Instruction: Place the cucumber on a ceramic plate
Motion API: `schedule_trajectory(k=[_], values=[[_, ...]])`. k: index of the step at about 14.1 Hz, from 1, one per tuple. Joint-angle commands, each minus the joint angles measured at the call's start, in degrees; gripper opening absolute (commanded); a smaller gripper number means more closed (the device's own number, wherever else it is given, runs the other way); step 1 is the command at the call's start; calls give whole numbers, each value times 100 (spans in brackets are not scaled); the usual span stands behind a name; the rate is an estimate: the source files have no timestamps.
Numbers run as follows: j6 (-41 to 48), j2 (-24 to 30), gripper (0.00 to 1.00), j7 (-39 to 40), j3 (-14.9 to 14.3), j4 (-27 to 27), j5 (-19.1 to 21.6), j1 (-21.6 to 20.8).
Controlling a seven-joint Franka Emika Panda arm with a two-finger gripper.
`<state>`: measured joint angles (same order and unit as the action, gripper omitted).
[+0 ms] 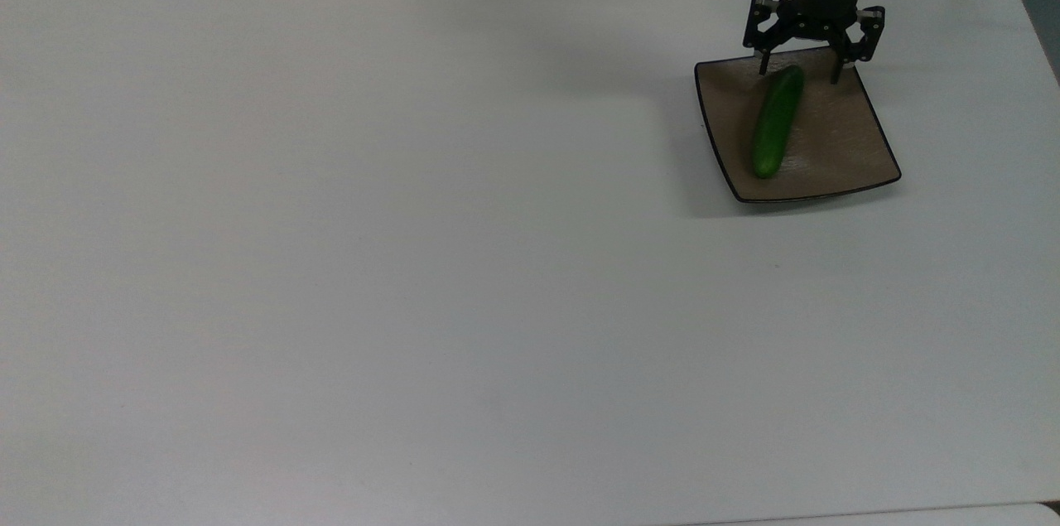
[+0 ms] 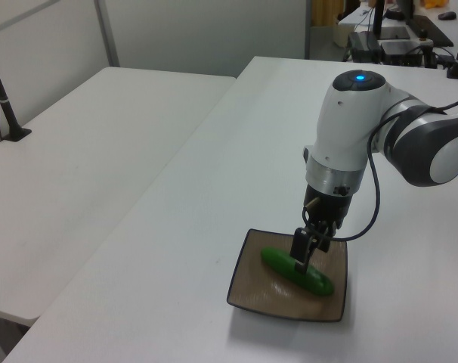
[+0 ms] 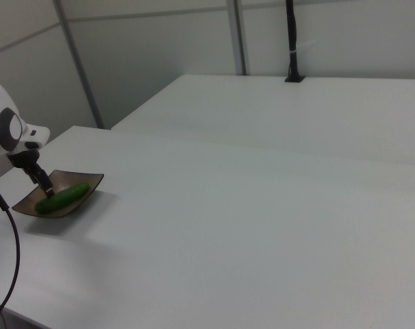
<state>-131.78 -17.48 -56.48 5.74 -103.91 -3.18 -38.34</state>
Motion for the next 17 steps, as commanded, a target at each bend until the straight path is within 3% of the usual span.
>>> schedule_trajectory(k=[1,3,5,8,13,17], values=[[135,209,100,154,50,11,-33,116],[423,420,100,460,50,11,-51,274],[1002,587,100,1740,50,3,-60,397],[1576,833,100,2640,42,-6,-68,730],[2225,1158,100,3940,50,-42,-147,1486],[2438,1457,100,4478,50,-172,-147,2470]])
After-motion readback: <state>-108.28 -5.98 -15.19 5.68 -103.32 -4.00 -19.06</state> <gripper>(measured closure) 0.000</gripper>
